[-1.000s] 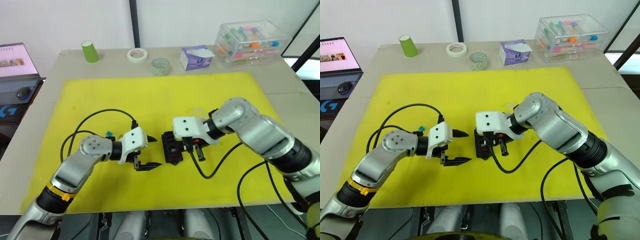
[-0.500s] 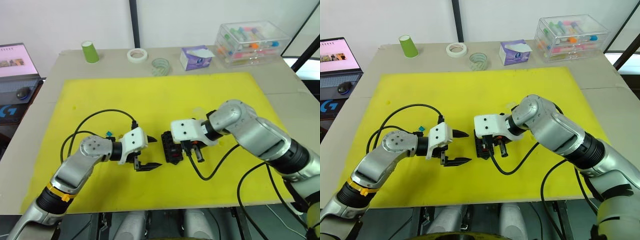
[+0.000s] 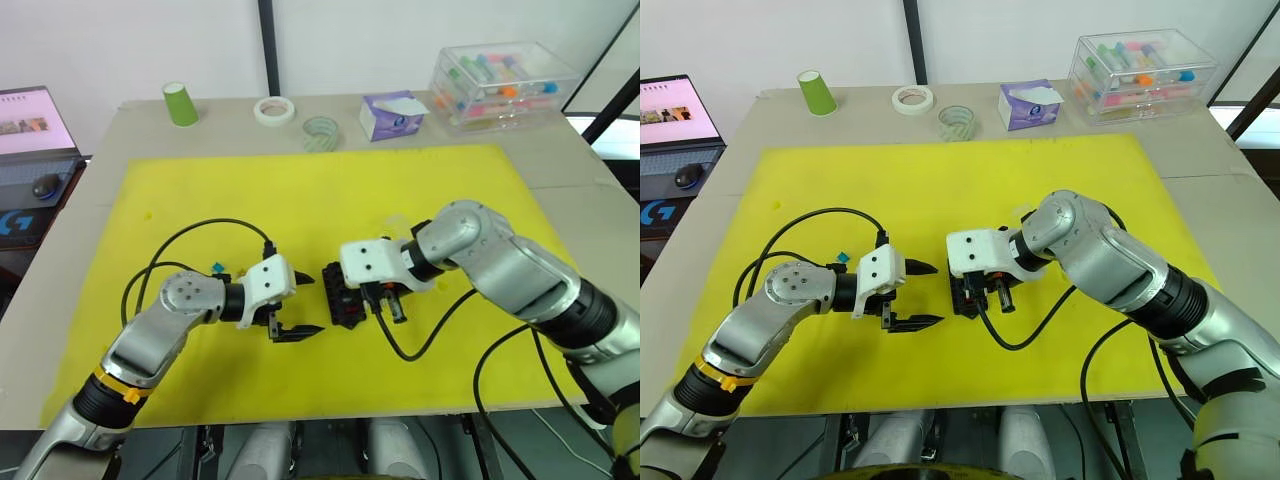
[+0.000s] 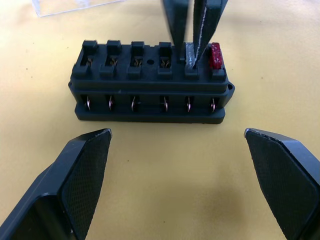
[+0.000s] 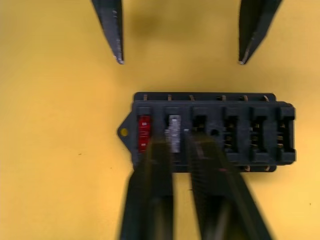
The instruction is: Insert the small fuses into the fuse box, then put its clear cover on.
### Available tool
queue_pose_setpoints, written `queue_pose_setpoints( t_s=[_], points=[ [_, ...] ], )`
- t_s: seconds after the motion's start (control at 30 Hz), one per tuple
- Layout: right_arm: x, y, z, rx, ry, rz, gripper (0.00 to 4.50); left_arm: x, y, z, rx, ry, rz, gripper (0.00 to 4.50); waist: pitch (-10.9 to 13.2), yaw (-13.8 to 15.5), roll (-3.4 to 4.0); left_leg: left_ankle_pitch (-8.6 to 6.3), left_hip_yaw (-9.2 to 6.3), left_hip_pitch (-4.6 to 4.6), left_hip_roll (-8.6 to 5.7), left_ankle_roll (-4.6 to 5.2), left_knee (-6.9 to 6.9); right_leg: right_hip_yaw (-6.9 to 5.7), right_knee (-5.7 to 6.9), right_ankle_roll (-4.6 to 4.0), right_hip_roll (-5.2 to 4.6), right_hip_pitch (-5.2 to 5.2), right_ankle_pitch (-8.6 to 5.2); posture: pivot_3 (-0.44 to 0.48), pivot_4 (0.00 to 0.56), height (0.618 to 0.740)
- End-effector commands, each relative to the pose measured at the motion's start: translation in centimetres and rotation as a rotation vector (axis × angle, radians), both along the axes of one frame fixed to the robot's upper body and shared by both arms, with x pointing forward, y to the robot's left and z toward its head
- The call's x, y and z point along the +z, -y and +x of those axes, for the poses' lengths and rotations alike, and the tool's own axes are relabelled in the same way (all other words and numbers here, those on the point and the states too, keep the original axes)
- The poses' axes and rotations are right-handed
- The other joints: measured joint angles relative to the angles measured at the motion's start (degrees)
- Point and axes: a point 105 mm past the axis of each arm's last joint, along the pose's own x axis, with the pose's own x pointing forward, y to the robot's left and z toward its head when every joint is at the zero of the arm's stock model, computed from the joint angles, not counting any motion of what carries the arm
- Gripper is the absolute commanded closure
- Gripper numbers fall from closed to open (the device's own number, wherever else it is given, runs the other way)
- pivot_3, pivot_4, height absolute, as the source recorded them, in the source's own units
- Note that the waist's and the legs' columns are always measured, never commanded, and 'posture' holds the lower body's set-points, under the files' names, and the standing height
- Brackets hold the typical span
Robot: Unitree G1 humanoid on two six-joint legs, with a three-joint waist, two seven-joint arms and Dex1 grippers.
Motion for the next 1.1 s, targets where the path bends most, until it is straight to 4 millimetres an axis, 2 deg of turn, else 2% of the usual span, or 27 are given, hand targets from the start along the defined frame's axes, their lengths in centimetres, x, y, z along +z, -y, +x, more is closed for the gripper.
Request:
queue_pose_setpoints(
  t_s=[0.03, 0.27, 0.4, 0.57, 0.63, 0.73, 0.77, 0.97, 1.1],
  points=[
    [1.1, -0.3, 0.3, -0.012, 0.029, 0.022, 3.48, 1.0, 0.3, -0.2, -0.020, 0.048, -0.013, 0.00, 0.00, 0.02, 0.00, 0.00, 0.00, 0.00, 0.00, 0.00, 0.00, 0.00, 0.00, 0.00, 0.00, 0.00, 0.00, 0.000, 0.150, 0.740],
    [2.6, -0.5, 0.6, -0.015, 0.057, 0.059, 3.48, 1.0, 0.3, -0.2, -0.020, 0.049, -0.010, 0.00, 0.00, 0.00, 0.00, 0.00, 0.00, 0.00, 0.00, 0.00, 0.00, 0.00, 0.00, 0.00, 0.00, -0.01, 0.00, 0.000, 0.150, 0.740],
    [3.8, -0.6, -0.3, 0.004, 0.017, 0.106, 3.48, 1.1, 0.3, -0.1, -0.019, 0.051, -0.011, 0.00, 0.00, -0.01, 0.00, 0.00, 0.00, 0.00, 0.00, 0.00, 0.00, 0.00, 0.00, 0.00, 0.00, -0.01, 0.00, 0.000, 0.150, 0.740],
    [4.3, -0.5, -0.7, 0.007, 0.001, 0.124, 3.48, 1.1, 0.2, 0.0, -0.016, 0.053, -0.011, 0.00, 0.00, 0.02, 0.00, 0.00, 0.00, 0.00, 0.00, 0.00, -0.01, 0.00, 0.00, 0.00, 0.00, -0.01, 0.00, 0.000, 0.150, 0.740],
    [4.0, -0.5, -0.8, 0.010, -0.006, 0.138, 3.48, 1.1, 0.2, 0.1, -0.013, 0.054, -0.011, 0.00, 0.00, 0.02, 0.00, 0.00, 0.00, 0.00, 0.00, 0.00, -0.01, 0.00, 0.00, 0.00, 0.00, -0.01, 0.00, 0.000, 0.150, 0.740],
    [3.5, -0.5, -0.7, 0.007, -0.018, 0.173, 4.10, 1.1, 0.1, 0.2, -0.010, 0.056, -0.010, 0.00, 0.00, 0.02, 0.00, 0.00, 0.00, 0.00, 0.00, 0.00, -0.01, 0.00, 0.00, 0.00, 0.00, -0.01, 0.00, 0.000, 0.150, 0.740],
    [3.3, -0.5, -0.7, 0.013, -0.024, 0.176, 4.44, 1.1, 0.1, 0.2, -0.009, 0.057, -0.010, 0.00, 0.00, 0.03, 0.00, 0.00, 0.00, 0.00, 0.00, 0.00, -0.01, 0.00, 0.00, 0.00, -0.01, -0.01, 0.00, 0.000, 0.150, 0.740],
    [2.2, -0.4, -1.0, 0.019, -0.046, 0.174, 4.48, 1.2, -0.1, 0.4, -0.002, 0.060, -0.008, 0.00, 0.00, 0.01, 0.00, 0.00, 0.00, 0.00, 0.00, 0.00, -0.01, 0.00, 0.00, 0.00, 0.00, -0.01, 0.00, 0.000, 0.150, 0.740],
    [1.5, 0.0, -0.3, -0.012, -0.034, 0.157, 4.48, 1.2, -0.3, 0.3, -0.001, 0.058, -0.002, 0.00, 0.00, 0.01, 0.00, 0.00, 0.00, 0.00, 0.00, 0.00, -0.01, 0.00, 0.00, 0.00, 0.00, -0.01, 0.00, 0.000, 0.150, 0.740]
  ],
)
